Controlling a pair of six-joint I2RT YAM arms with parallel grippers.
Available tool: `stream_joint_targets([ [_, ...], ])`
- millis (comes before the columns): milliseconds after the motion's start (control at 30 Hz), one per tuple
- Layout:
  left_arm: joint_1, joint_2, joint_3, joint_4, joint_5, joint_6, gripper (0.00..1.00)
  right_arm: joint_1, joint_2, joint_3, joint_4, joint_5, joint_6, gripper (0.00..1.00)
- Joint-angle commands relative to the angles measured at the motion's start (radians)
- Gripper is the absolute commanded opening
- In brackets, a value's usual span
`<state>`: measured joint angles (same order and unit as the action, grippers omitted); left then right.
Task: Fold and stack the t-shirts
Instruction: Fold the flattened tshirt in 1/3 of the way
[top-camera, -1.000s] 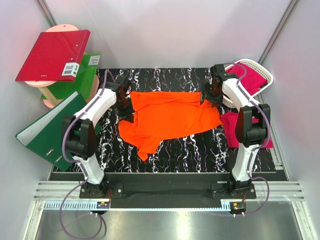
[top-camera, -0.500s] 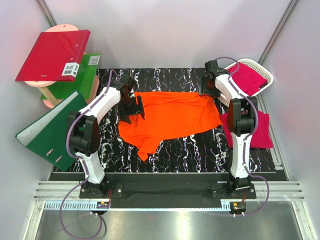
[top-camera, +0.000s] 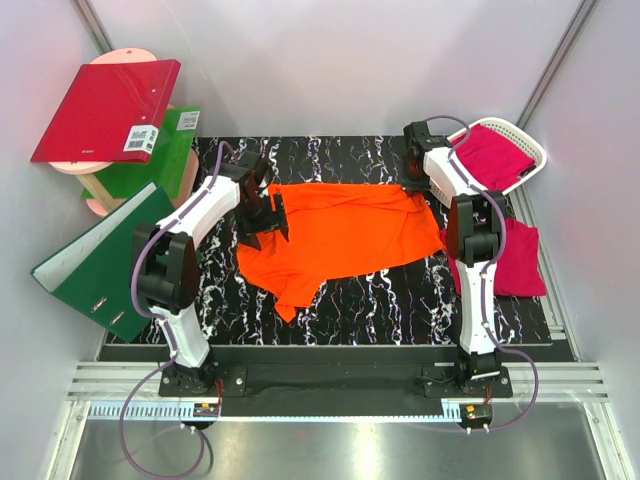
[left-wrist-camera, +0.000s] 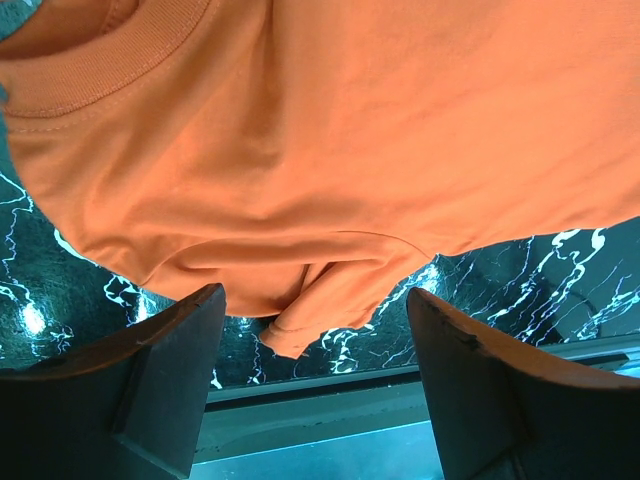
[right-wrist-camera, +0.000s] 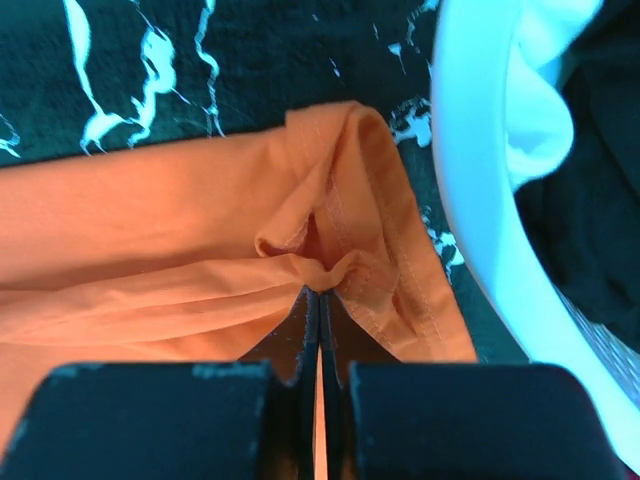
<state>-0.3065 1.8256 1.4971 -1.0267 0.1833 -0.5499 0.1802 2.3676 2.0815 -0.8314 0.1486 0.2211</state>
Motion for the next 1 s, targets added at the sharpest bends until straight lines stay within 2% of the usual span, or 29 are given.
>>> stream_joint_targets([
  [0, 0.0, -0.022, 0.017, 0.002, 0.021, 0.005, 0.79, 0.004, -0.123, -0.012, -0.054, 0.049, 0.004, 0.0],
  [133, 0.0, -0.002, 0.031, 0.004, 0.021, 0.004, 0.79, 0.001, -0.257, -0.151, -0.051, 0.097, 0.006, 0.0],
  [300, 0.0, 0.029, 0.06, 0.004, 0.03, 0.004, 0.79, 0.001, -0.367, -0.288, -0.072, 0.083, 0.017, 0.0],
  [500, -0.002, 0.046, 0.08, 0.004, 0.044, 0.011, 0.8, 0.002, -0.335, -0.356, -0.139, 0.0, 0.029, 0.02],
  [600, -0.002, 0.043, 0.078, 0.002, 0.042, 0.011, 0.83, 0.001, -0.259, -0.342, -0.243, -0.078, 0.034, 0.15],
  [633, -0.002, 0.038, 0.078, 0.002, 0.038, 0.011, 0.87, 0.002, -0.24, -0.325, -0.268, -0.096, 0.031, 0.33],
  [667, -0.002, 0.035, 0.078, 0.004, 0.036, 0.007, 0.95, 0.002, -0.226, -0.322, -0.281, -0.112, 0.032, 0.46],
  [733, -0.002, 0.035, 0.083, 0.002, 0.031, 0.005, 0.99, 0.001, -0.225, -0.314, -0.293, -0.106, 0.035, 0.62],
  [767, -0.002, 0.034, 0.095, 0.004, 0.03, 0.004, 0.99, 0.001, -0.244, -0.308, -0.291, -0.09, 0.034, 0.75],
  [833, 0.0, 0.041, 0.11, 0.002, 0.027, 0.005, 0.99, 0.002, -0.264, -0.269, -0.295, -0.072, 0.037, 0.82],
  [967, 0.0, 0.066, 0.199, 0.002, 0.027, 0.015, 0.99, 0.001, -0.278, -0.184, -0.288, -0.015, 0.047, 0.84],
])
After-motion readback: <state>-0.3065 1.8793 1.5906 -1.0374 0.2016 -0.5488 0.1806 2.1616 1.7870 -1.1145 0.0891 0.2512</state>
